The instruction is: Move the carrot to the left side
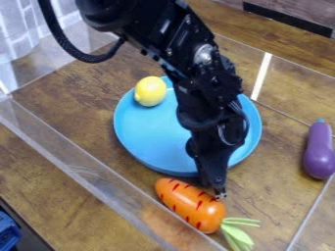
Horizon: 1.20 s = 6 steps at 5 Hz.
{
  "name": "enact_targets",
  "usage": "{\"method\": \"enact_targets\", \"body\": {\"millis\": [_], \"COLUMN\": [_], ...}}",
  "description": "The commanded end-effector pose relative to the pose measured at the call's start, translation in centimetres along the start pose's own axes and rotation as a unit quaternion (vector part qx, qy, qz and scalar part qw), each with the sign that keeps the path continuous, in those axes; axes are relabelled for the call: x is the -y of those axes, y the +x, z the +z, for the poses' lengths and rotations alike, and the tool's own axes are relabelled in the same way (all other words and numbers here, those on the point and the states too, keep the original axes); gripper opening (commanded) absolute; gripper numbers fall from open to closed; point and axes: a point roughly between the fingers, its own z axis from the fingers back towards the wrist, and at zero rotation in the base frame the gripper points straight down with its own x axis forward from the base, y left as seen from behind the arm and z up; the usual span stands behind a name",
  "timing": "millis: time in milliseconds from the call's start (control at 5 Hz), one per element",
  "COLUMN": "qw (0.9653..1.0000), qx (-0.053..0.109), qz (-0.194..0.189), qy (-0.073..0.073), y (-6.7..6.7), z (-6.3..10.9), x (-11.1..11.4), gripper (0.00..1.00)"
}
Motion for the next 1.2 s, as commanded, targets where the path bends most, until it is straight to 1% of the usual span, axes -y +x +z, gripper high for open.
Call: {"method": "enact_targets", "body": {"millis": [0, 400, 800, 1000], "qw": [0.9998, 0.9993, 0.9987, 0.9986], "qx": [-0.004, 0.007, 0.019, 0.022], "qz": [-0.014, -0.029, -0.038, -0.04], "qy": [-0.015, -0.023, -0.028, -0.029], "y": [-0.5, -0.5, -0.2, -0.3], "z": [-0.5, -0.7, -0.8, -0.8], "x": [2.1, 3.6, 4.6, 5.0], "gripper": [0.0, 0.0, 0.0, 0.0]}}
